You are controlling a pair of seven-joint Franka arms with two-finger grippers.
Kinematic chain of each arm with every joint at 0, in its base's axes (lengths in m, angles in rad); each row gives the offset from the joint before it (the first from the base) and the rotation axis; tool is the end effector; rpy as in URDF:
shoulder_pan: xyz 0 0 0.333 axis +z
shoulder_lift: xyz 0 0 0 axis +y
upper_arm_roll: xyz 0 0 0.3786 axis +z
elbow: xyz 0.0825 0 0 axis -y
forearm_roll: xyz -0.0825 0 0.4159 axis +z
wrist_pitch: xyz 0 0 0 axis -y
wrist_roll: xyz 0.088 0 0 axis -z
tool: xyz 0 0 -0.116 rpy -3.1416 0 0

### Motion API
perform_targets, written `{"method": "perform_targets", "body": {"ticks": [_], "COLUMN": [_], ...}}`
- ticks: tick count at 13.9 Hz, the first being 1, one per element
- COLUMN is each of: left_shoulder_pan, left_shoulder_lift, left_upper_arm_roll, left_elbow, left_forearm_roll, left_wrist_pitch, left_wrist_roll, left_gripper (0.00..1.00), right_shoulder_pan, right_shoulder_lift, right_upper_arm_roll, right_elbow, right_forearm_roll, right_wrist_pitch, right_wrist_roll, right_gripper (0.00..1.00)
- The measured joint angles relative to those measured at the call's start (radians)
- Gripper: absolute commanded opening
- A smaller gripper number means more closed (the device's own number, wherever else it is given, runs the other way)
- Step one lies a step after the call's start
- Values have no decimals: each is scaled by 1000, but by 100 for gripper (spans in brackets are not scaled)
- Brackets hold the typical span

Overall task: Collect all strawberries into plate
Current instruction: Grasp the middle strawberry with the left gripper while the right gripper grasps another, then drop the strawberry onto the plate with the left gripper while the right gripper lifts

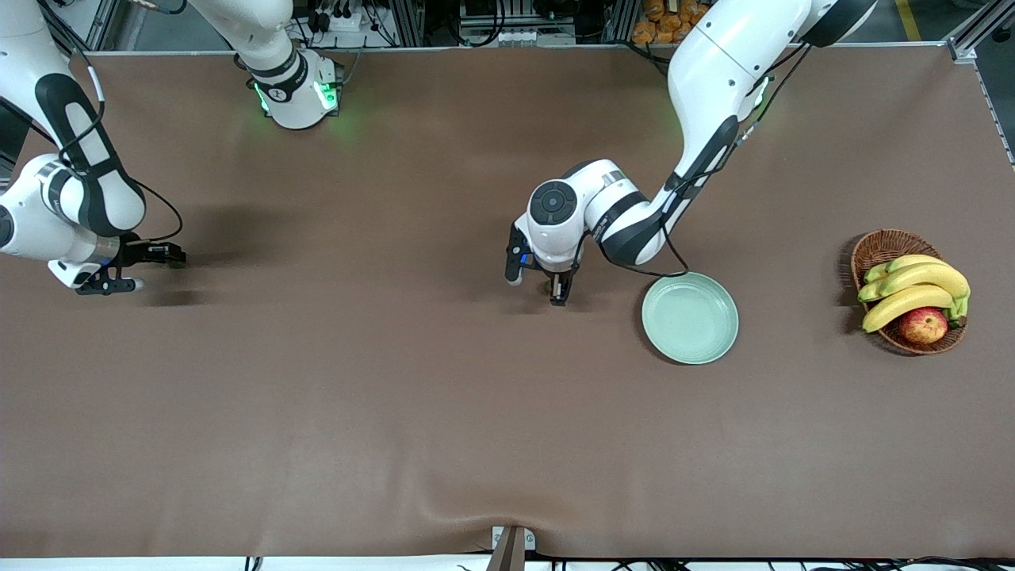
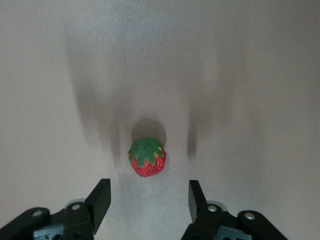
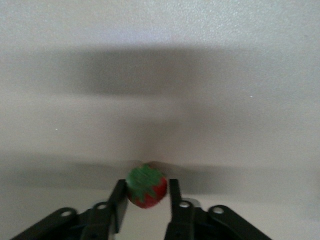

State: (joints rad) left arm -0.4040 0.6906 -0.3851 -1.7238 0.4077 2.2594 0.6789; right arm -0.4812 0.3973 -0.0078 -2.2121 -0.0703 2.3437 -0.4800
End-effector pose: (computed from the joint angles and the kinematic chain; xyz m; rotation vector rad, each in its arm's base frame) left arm 0.5369 -0.4781 0.2168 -2.0616 2.2868 0.1242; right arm 0.4929 -0.2641 0.1987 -3.0333 -0.0713 0.3919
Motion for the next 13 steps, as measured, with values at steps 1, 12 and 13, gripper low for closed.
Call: {"method": "perform_targets", "body": {"ticks": [1,12,13], "left_shoulder_pan": [-2,-41,-39], "left_shoulder_lift": [5,85,85], "left_upper_arm_roll": [0,3,5], "left_elbow": [2,75,78], "left_forearm_roll": [0,63,63], "left_wrist_pitch": [0,-6,-6], "left_wrist_roll": [-7,-64,-64], "left_gripper": [71,0,0], "right_shoulder_pan": [0,31,39], "right_shoulder_lift": [-1,-1,-1], "right_upper_arm_roll": [0,14,14], "right_elbow": [0,188,210], "right_forearm_roll": [0,3,3], "right_wrist_pitch": [0,-195,-215], "right_wrist_roll": [0,7,10], "right_gripper": [16,0,0]}}
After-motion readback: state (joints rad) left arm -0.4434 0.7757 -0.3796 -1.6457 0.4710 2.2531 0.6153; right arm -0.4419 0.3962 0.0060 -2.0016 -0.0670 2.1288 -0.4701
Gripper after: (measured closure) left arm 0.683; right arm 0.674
